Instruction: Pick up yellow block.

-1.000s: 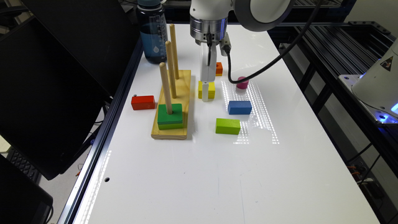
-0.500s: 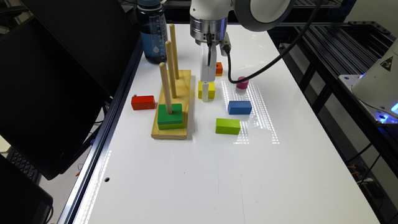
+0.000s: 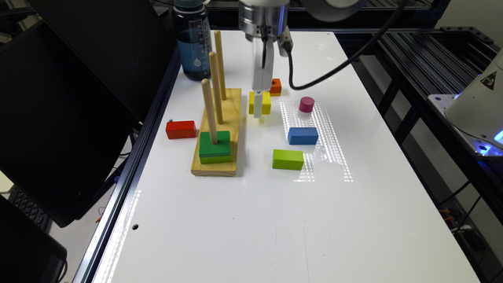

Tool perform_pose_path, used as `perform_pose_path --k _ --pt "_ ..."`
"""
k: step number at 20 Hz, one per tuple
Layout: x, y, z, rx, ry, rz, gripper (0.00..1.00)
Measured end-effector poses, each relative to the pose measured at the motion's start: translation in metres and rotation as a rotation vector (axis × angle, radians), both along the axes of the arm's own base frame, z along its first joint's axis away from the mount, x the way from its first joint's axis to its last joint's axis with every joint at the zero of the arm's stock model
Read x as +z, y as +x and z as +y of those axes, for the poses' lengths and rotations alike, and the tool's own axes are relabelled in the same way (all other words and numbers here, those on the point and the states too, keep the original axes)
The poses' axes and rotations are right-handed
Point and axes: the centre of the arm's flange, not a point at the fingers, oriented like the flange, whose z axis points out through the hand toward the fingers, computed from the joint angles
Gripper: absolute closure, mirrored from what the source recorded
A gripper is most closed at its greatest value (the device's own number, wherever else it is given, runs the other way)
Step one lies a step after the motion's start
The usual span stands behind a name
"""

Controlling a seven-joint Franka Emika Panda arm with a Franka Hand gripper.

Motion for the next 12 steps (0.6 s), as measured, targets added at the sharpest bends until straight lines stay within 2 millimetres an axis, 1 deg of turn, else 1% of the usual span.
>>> perform_pose_path --k 6,8,10,12 --pt "0.004 -0.001 0.0 0.0 -0.002 -0.001 1.0" --pt "0.014 0.0 0.0 0.0 -0.005 -0.006 1.0" --pt "0.033 -0.001 0.001 -0.002 -0.009 -0.005 1.0" --pt "0.044 -0.002 0.002 -0.003 -0.01 -0.003 1.0"
